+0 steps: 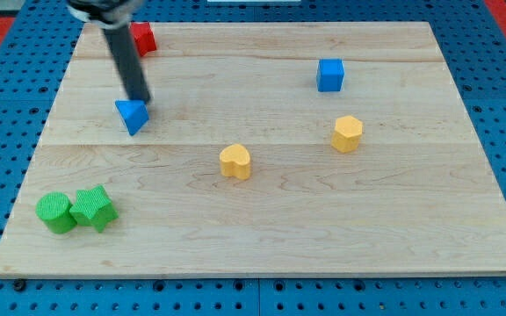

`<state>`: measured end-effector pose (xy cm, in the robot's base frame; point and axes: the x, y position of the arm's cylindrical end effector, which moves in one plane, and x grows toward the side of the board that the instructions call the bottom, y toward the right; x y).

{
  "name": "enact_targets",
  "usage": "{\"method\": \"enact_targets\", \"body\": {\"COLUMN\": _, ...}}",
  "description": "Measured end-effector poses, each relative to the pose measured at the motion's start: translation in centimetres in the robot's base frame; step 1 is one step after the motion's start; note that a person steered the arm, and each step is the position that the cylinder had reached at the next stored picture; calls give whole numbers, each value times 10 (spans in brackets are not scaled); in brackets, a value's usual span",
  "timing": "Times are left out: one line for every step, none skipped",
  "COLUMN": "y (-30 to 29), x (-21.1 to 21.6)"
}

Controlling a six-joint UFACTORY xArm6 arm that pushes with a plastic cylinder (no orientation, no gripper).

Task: Make yellow heart diagonal to the yellow hexagon

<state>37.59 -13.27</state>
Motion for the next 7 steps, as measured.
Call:
{"method": "enact_targets", "body": {"y": -31, "x": -21}}
{"method": "enact_targets", "body": {"y": 75, "x": 12}}
{"method": "enact_targets", "body": {"y": 101, "x": 113}}
{"method": "enact_targets", "body": {"y": 81, "x": 158}}
{"method": "enact_targets", "body": {"y": 55, "x": 184}}
{"method": "enact_targets", "body": {"y": 134, "x": 222}}
{"method": "enact_targets", "body": {"y": 118, "x": 181}}
